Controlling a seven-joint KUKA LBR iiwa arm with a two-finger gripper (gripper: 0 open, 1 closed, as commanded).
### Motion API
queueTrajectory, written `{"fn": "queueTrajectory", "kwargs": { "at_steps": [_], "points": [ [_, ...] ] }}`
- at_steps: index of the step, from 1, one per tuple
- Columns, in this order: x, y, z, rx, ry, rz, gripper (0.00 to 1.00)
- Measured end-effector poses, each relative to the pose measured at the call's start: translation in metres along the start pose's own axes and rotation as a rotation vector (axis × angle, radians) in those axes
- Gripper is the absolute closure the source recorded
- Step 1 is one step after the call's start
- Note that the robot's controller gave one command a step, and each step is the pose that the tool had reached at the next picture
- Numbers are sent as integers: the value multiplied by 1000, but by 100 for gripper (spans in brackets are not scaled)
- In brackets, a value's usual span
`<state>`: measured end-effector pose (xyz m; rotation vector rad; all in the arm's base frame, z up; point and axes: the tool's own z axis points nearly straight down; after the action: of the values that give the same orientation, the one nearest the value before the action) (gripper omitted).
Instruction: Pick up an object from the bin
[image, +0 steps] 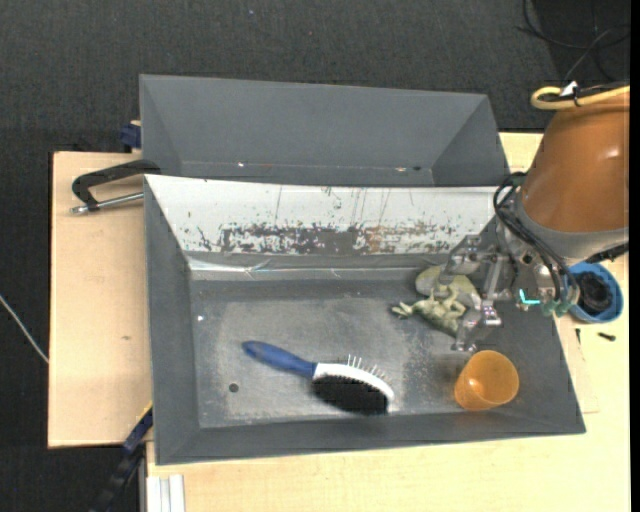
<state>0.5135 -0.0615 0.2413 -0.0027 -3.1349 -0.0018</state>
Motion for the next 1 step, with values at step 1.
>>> {"fn": "queueTrajectory", "kwargs": {
  "at_steps": [1],
  "points": [
    [-80,-37,171,-1,-14,-17,0]
  ]
}}
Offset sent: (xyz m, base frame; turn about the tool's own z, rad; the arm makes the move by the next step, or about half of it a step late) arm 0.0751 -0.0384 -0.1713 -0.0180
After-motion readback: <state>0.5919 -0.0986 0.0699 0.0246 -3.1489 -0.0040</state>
